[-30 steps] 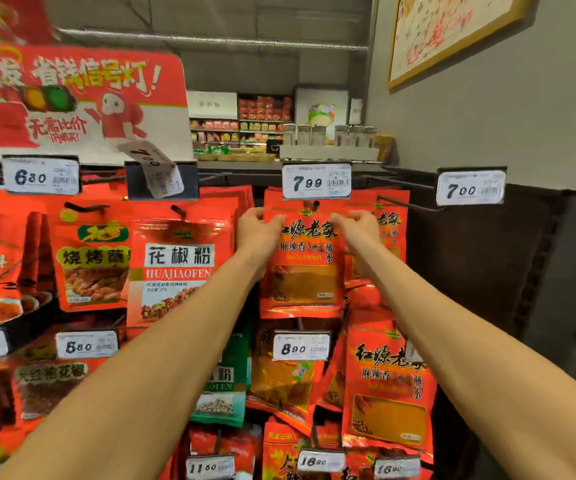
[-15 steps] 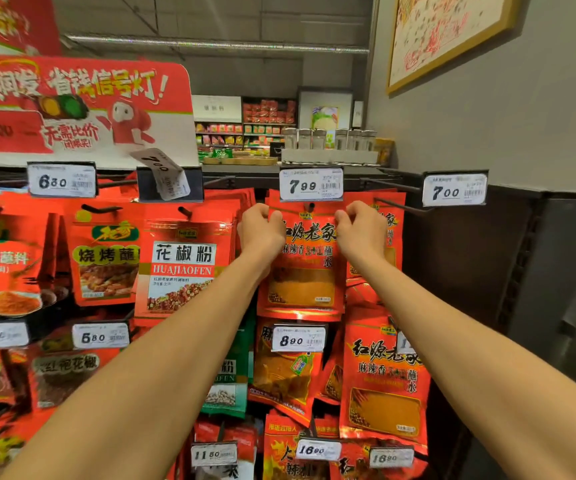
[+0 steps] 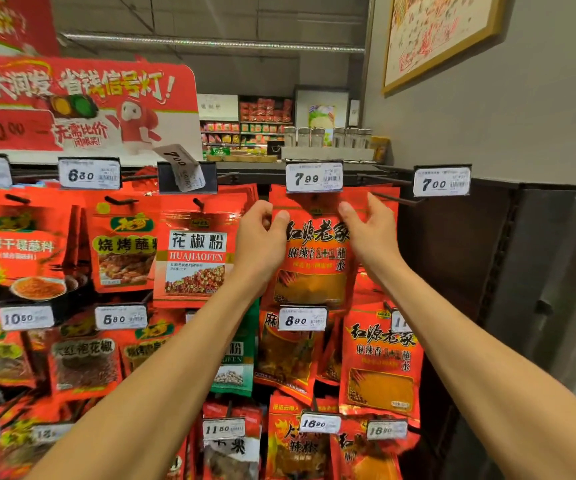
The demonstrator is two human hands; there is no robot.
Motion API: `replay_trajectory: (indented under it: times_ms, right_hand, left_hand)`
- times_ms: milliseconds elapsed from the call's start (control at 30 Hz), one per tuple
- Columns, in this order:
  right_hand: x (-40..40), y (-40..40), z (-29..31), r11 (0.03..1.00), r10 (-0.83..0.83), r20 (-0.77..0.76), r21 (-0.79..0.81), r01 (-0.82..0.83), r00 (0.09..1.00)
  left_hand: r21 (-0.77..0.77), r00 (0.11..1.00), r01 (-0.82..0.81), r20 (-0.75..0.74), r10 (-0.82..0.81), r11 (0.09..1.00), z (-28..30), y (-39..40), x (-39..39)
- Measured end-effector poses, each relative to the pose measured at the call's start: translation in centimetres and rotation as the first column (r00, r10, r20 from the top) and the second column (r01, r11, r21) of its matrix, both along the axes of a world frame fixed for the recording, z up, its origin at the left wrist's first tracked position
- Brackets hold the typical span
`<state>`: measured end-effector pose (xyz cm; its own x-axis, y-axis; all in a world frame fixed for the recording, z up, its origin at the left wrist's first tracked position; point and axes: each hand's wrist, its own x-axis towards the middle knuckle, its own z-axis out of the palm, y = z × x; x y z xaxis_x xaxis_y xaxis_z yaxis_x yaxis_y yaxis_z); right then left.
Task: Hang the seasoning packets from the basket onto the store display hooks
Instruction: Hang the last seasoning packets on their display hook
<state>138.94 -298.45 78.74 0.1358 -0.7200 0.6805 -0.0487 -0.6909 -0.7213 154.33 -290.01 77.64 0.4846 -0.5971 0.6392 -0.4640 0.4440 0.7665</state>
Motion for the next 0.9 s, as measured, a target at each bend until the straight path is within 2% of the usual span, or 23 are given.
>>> replay_trajectory:
  times_ms: [133, 267, 333, 500, 567, 633, 700, 800, 900]
  right_hand:
    - [-1.4, 1.7, -0.7, 0.992, -0.079, 0.047, -0.090, 0.083, 0.996]
    - [-4.4, 3.2, -3.3, 0.988, -0.050, 0.219, -0.135, 0.081, 0.974]
    - [-6.0, 3.3, -3.8, 0.990, -0.030, 0.270, -0.122, 0.066, 0.962]
    - [-9.8, 3.1, -2.7, 0.991, -0.056, 0.360, -0.095, 0.096, 0.931]
    - [-11.9, 2.2, -2.3, 0.993, -0.100, 0.366, -0.018, 0.115, 0.925]
    - [-13.3, 1.0, -2.3, 0.987, -0.143, 0.283, 0.115, 0.114, 0.948]
    - [-14.0, -0.3, -2.7, 0.967, -0.168, 0.186, 0.224, 0.125, 0.968]
    - [-14.0, -1.7, -2.5, 0.946, -0.184, 0.211, 0.304, 0.115, 0.960]
    - [-13.8, -3.1, -1.8, 0.931, -0.256, 0.229, 0.321, 0.175, 0.939]
  left_hand:
    - [-0.119, 0.996, 0.032, 0.092, -0.021, 0.992, -1.1, 2.8, -1.3]
    - [-0.133, 0.974, 0.164, 0.179, -0.139, 0.977, -2.6, 4.9, -3.8]
    - [-0.139, 0.966, 0.218, 0.173, -0.193, 0.966, -2.3, 5.0, -4.9]
    - [-0.126, 0.925, 0.368, -0.056, -0.377, 0.921, -1.5, 4.3, -5.3]
    - [-0.133, 0.906, 0.373, -0.160, -0.391, 0.918, -1.4, 4.0, -4.3]
    - [-0.088, 0.889, 0.387, -0.231, -0.396, 0.918, -1.5, 3.9, -3.5]
    - [-0.037, 0.886, 0.381, -0.273, -0.376, 0.924, -2.2, 3.6, -3.3]
    - [-0.019, 0.889, 0.369, -0.284, -0.359, 0.929, -3.1, 2.7, -3.4]
    - [-0.029, 0.881, 0.370, -0.307, -0.360, 0.929, -3.3, 2.2, -3.5]
